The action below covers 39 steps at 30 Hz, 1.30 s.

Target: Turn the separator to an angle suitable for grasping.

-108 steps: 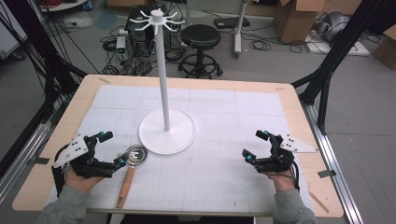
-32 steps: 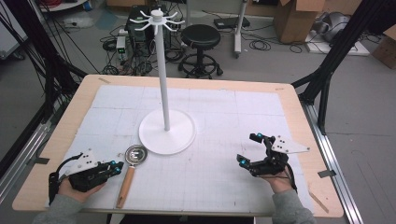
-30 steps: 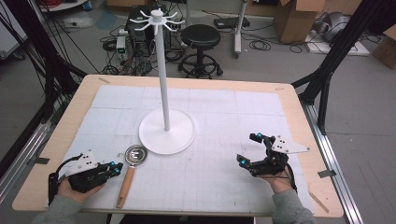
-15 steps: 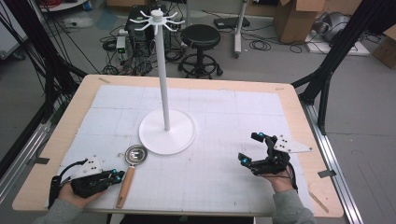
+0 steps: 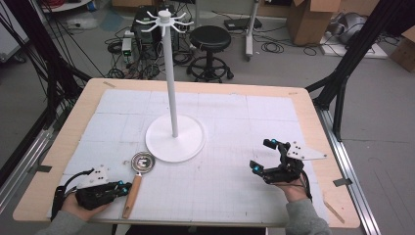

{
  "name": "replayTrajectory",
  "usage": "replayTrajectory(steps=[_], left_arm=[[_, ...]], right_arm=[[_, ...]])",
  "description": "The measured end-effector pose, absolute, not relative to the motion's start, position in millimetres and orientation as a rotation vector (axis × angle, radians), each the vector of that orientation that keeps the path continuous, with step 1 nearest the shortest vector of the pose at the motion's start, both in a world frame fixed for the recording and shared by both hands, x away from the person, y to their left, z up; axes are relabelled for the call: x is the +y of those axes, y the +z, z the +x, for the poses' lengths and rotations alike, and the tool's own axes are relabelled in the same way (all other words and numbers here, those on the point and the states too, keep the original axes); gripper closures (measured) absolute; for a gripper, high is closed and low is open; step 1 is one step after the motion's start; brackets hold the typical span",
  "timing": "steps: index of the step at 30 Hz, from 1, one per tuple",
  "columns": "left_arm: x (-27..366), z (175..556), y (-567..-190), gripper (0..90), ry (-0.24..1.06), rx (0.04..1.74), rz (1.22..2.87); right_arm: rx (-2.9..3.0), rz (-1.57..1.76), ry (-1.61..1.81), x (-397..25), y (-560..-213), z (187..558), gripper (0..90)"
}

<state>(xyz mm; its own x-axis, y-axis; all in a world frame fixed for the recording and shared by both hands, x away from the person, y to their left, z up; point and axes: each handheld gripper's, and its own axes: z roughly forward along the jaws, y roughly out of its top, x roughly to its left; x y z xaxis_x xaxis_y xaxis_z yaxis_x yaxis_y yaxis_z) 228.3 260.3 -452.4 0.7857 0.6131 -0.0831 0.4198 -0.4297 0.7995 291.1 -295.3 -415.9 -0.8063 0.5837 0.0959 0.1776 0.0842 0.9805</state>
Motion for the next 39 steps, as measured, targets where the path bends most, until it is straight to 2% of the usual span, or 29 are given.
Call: replayTrajectory(steps=[39], left_arm=[[227.7,236.9,-452.2,89.7,0.212,0.74,2.092]], right_arm=[[2.073,0.756,1.755,-291.8,-417.3,291.0,2.1]])
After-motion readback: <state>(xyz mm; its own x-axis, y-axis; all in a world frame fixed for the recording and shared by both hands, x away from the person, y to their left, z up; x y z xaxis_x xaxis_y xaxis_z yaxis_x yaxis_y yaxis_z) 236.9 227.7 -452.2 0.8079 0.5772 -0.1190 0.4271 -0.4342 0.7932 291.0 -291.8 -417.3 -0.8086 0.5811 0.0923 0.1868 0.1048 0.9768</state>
